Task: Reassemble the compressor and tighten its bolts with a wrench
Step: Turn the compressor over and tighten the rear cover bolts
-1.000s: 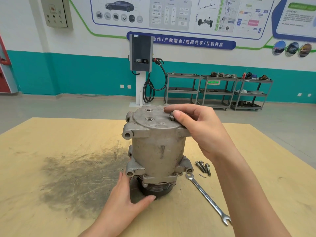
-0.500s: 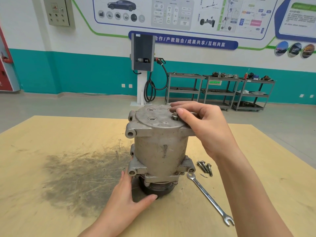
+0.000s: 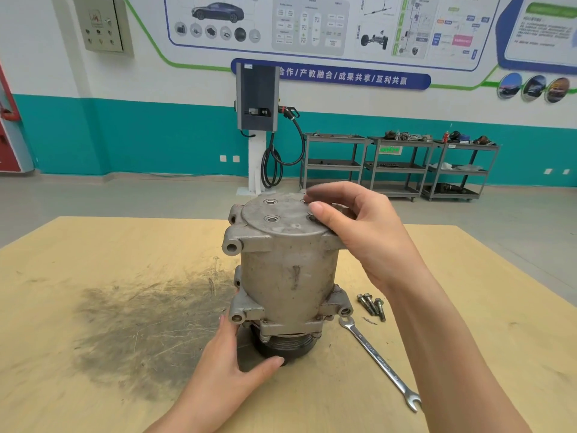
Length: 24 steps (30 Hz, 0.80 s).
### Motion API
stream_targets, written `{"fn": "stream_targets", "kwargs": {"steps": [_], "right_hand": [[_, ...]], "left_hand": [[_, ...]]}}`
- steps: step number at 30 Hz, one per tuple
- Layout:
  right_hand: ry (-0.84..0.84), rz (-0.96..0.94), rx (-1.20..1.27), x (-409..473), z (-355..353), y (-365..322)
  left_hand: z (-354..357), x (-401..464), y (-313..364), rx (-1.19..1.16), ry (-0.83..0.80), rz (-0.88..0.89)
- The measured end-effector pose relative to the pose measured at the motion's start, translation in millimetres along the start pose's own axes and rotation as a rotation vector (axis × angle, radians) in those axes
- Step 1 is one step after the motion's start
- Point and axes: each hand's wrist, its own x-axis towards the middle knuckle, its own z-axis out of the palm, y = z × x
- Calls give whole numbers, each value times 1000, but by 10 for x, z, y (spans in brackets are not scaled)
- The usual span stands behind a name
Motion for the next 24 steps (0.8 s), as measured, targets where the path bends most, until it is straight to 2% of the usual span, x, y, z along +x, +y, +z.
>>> {"fn": "stream_targets", "kwargs": {"steps": [4,10,16,24], "right_hand": [[-49,9,9,-5,-30,-14],[174,4,-50,-11,132,12],[-37,36,18,-22,25,-13],[124,-12,-71,-9,133,-3]], "left_hand": [[-1,-4,-7,-14,3,9],[-4,-3,-11,0,11,16],[-6,1,2,10,10,47],[-5,-15,-21,-27,9,45]]}}
